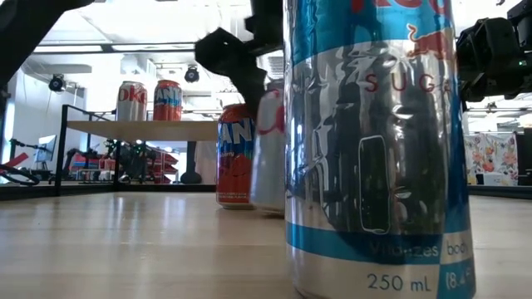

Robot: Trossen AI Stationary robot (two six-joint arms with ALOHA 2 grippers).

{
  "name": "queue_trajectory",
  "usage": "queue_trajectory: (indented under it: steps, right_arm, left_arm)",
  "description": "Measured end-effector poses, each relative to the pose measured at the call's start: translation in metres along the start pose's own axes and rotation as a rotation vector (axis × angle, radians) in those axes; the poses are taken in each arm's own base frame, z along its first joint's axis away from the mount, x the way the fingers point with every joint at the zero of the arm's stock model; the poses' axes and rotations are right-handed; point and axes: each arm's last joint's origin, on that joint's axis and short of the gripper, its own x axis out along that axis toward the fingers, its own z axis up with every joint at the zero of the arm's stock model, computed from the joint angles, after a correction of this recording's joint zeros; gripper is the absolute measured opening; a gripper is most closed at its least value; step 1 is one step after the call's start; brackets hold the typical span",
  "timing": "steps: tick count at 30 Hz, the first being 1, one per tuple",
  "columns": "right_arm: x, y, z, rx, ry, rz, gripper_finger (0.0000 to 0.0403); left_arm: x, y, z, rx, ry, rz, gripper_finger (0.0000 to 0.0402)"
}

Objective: Place canned beverage on shelf
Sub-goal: Put the red and silver soda can and align the with the other red silver soda can on the shelf

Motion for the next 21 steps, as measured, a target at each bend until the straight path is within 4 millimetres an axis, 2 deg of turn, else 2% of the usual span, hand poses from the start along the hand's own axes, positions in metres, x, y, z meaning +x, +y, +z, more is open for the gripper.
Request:
queue_trajectory:
  steps: [9, 21]
  right_arm:
    - [0.000, 0.000, 0.000, 0.000, 0.000, 0.000, 0.0368]
    - [0.000, 0.000, 0.000, 0.000, 0.000, 0.000, 0.0368]
  left_arm:
    - [-0.014, -0.003, -0.040, 0.024, 0.010, 0.032, 0.0287]
    - [-0.034, 0.003, -0.091, 0.005, -0.026, 0.112, 0.0287]
